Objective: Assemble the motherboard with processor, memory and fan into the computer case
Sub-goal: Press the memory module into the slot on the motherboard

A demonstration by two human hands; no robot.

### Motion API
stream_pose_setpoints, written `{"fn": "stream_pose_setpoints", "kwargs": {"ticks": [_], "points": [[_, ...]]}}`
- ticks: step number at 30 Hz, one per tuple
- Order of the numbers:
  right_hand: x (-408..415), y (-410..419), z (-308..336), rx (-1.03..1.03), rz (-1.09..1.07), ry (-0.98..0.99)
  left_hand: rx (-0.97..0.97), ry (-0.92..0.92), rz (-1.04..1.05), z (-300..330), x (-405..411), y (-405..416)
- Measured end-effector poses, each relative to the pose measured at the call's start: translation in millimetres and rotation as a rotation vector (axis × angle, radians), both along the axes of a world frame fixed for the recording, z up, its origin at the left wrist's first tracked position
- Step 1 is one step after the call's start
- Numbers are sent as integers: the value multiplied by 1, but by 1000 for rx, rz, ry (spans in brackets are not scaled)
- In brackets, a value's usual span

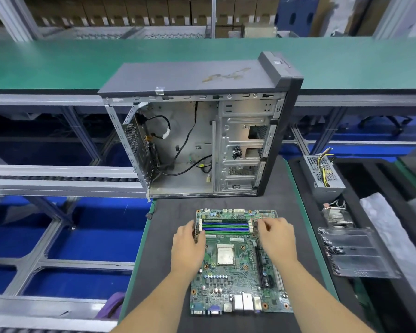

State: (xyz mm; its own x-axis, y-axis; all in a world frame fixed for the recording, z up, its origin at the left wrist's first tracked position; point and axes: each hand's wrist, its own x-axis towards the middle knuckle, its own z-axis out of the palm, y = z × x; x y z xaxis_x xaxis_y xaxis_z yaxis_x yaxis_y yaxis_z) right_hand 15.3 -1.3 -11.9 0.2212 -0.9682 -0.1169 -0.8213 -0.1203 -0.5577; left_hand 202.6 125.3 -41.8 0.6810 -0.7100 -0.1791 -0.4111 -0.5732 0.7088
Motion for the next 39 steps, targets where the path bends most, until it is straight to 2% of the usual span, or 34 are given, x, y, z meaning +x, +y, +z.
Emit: {"fn": "stream_pose_setpoints", "kwargs": {"ticks": [3,7,18,25,30,36,39], "points": [[-15,9,-6,70,-87,251,76,-146,24,-3,-11,12],[-21,22,-10,115,-122,264,167,-190,30,2,-23,14],[-21,34,1,327,-173,211,345,-134,118,23,-54,7],[-31,23,3,437,-284,85,293,-42,145,21,-54,14],[-35,20,2,464,-286,53,258,48,221,26,-52,12],[-36,29,1,470,-312,1,285,14,331,27,-66,21],[-44,26,7,422,-347,-15,224,16,357,33,-80,17]]}}
